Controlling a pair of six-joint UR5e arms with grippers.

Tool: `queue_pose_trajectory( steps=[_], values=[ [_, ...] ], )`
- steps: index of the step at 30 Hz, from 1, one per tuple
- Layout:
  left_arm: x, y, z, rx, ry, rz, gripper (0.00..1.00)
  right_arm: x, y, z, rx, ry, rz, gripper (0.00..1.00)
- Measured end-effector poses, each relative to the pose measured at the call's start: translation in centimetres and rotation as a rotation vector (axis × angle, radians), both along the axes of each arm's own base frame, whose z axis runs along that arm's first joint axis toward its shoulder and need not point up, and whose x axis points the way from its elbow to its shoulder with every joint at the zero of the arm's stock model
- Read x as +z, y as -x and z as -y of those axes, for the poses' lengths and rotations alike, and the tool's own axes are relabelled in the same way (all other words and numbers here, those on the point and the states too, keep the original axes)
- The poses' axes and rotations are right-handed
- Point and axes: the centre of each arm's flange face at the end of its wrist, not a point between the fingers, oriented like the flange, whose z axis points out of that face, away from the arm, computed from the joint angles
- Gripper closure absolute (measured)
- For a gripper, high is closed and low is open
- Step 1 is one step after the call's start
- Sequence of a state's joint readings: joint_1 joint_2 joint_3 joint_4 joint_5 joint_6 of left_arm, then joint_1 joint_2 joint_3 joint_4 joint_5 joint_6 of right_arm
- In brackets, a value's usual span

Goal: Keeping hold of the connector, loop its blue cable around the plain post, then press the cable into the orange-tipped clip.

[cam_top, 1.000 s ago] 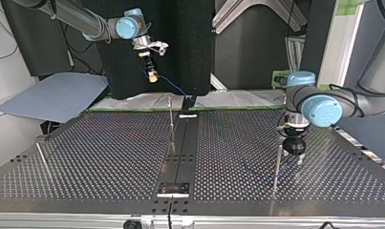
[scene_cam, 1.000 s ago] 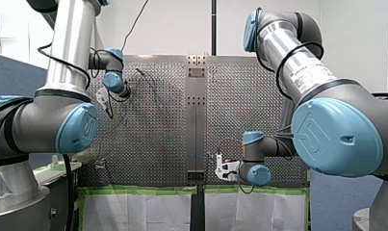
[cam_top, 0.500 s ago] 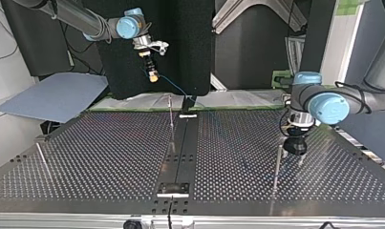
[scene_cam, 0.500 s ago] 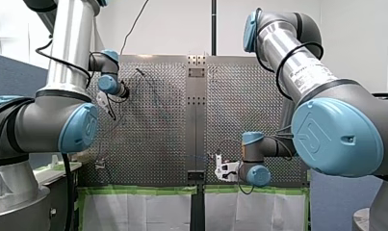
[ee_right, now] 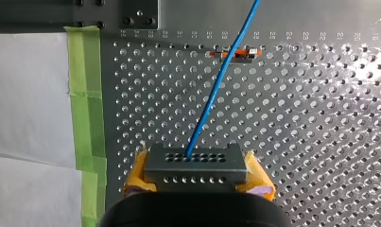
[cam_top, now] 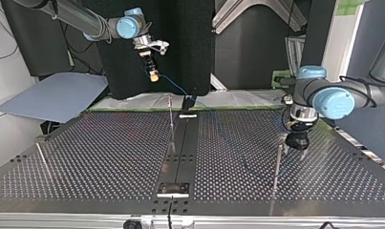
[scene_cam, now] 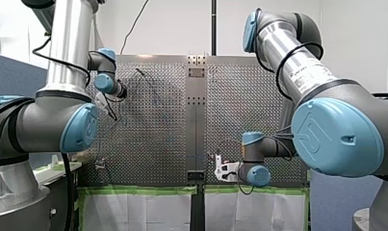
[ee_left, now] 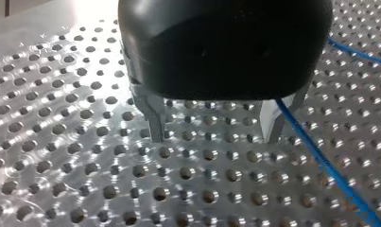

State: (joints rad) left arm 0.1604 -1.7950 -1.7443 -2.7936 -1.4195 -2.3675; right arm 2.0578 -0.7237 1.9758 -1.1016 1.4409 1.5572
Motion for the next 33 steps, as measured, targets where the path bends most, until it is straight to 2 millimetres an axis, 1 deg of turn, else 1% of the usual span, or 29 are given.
queue_pose_trajectory(
  steps=[3, 8, 15, 19, 26, 30, 33],
  values=[
    [-0.2, 0.5, 0.1, -0.016, 0.007, -0.005, 0.01, 0.0, 0.0, 0.0, 0.001, -0.001, -0.001, 1.00],
    [0.0, 0.9, -0.2, -0.006, -0.001, -0.005, 0.01, -0.1, 0.0, -0.1, 0.002, -0.002, -0.006, 1.00],
    [0.8, 1.4, -0.4, -0.001, -0.009, 0.003, 0.01, -0.1, -0.1, -0.2, 0.005, -0.003, -0.008, 1.00],
    [1.1, 1.8, -0.3, -0.007, -0.014, 0.001, 0.01, -0.1, -0.2, -0.3, 0.006, -0.003, -0.008, 1.00],
    [1.0, 2.9, 0.1, -0.024, -0.017, -0.008, 0.01, -0.1, -0.2, -0.3, 0.007, -0.003, -0.008, 1.00],
    [1.8, 3.7, 0.4, -0.028, -0.021, 0.004, 0.01, -0.1, -0.2, -0.3, 0.007, -0.003, -0.009, 1.00],
    [2.8, 4.4, 0.6, -0.030, -0.025, 0.023, 0.01, -0.1, -0.2, -0.3, 0.007, -0.003, -0.009, 1.00]
  ],
)
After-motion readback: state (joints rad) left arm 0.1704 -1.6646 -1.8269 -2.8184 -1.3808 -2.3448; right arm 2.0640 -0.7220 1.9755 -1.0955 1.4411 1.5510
